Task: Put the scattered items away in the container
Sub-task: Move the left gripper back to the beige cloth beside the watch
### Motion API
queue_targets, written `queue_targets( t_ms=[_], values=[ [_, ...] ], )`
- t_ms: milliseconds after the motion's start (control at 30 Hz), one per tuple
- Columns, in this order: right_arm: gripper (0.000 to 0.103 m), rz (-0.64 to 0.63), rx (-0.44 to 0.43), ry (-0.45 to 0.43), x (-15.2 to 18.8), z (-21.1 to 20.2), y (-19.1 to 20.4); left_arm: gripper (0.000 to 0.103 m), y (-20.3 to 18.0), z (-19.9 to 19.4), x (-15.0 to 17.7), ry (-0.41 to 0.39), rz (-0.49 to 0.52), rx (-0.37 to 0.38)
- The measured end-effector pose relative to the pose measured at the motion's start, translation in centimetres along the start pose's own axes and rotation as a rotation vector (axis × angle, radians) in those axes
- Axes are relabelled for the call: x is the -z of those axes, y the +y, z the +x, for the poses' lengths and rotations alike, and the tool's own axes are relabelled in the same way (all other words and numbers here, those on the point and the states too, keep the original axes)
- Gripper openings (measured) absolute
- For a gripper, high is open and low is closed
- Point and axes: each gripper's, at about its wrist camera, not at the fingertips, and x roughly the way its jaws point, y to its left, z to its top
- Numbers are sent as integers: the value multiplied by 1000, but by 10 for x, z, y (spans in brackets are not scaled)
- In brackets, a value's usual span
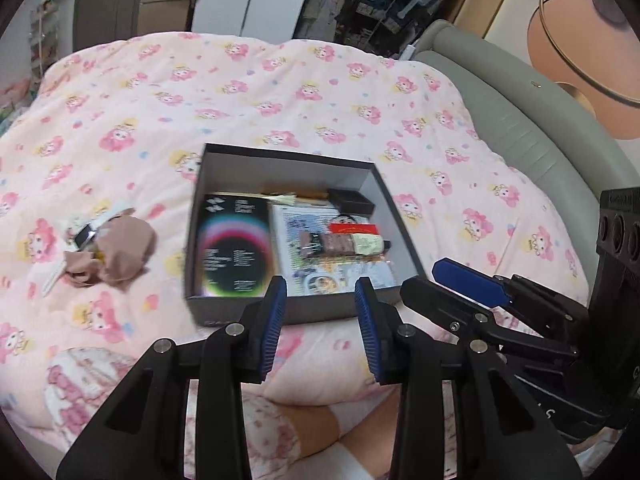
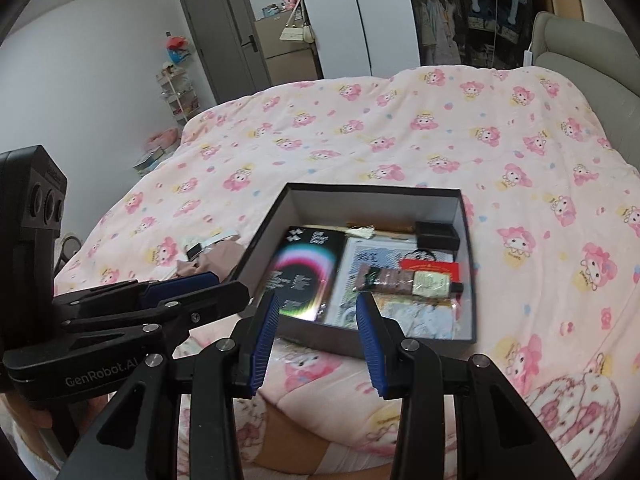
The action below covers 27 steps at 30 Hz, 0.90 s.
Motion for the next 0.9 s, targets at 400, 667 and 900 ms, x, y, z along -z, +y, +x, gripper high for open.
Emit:
queue_targets(
  t_ms=[400,667,900],
  values=[
    [36,-96,-109,85,14,31,72,34,79,-32,36,4,-113,-58],
    [36,-178,-239,165,14,79,138,34,162,-49,54,-20,-260,-116],
    [36,-160,-271,230,1,150,173,36,238,-31,55,-1,-399,-150]
  ],
)
